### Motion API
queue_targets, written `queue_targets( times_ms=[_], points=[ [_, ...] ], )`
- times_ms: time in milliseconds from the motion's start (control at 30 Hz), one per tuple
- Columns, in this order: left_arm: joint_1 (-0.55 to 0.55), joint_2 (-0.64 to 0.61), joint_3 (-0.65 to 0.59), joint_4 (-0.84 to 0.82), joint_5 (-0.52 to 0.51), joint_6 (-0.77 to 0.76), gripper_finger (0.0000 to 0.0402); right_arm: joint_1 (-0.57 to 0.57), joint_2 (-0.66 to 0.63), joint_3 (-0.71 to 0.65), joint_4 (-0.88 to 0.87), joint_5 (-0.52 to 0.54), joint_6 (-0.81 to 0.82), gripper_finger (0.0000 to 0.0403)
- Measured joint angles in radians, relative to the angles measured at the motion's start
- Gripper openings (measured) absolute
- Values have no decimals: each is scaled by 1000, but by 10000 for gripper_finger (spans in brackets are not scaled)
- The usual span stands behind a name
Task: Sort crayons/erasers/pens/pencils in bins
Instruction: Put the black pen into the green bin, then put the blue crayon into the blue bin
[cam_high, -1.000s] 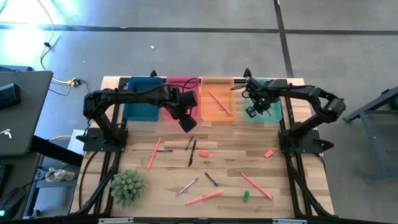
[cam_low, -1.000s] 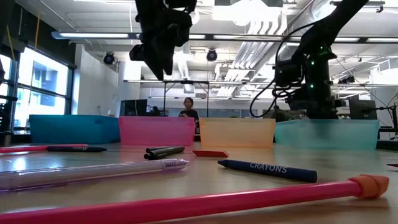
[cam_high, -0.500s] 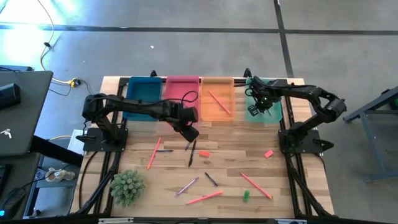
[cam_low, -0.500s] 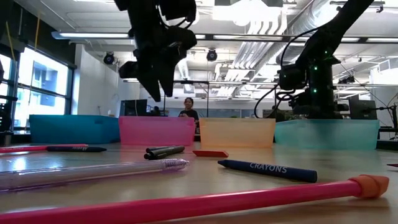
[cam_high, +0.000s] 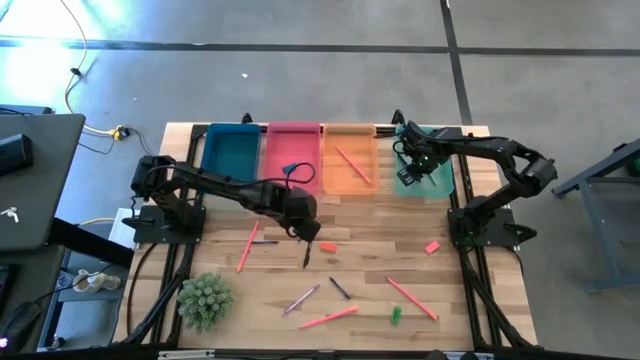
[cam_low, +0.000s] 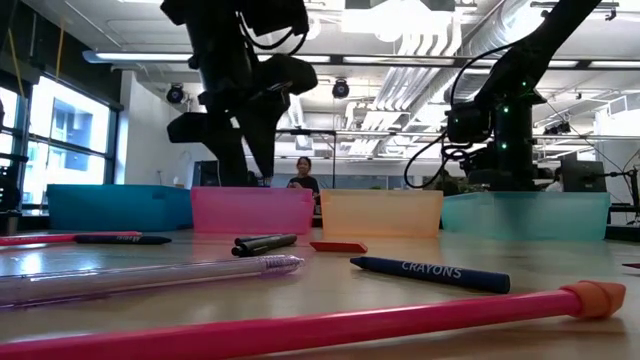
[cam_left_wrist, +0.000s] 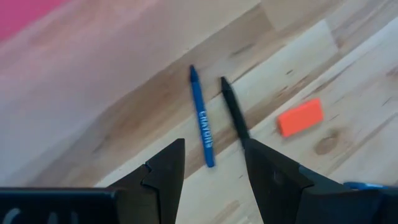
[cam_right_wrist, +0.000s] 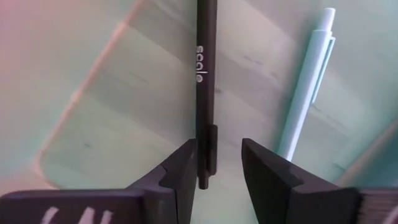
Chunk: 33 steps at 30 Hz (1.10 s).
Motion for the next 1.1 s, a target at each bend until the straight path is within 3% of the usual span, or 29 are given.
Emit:
queue_targets(
  times_ms=[333,633,1100],
  points=[
    [-18,44,-44,46,0,-81,157,0,-21,1,-9,-1,-20,117],
    [-18,144,-43,130,12,-100,156,-6,-124,2,-18,1,-22,117],
    [-20,170,-39,111,-48,-128,152,-15,-262,3,-28,8,-22,117]
  ],
)
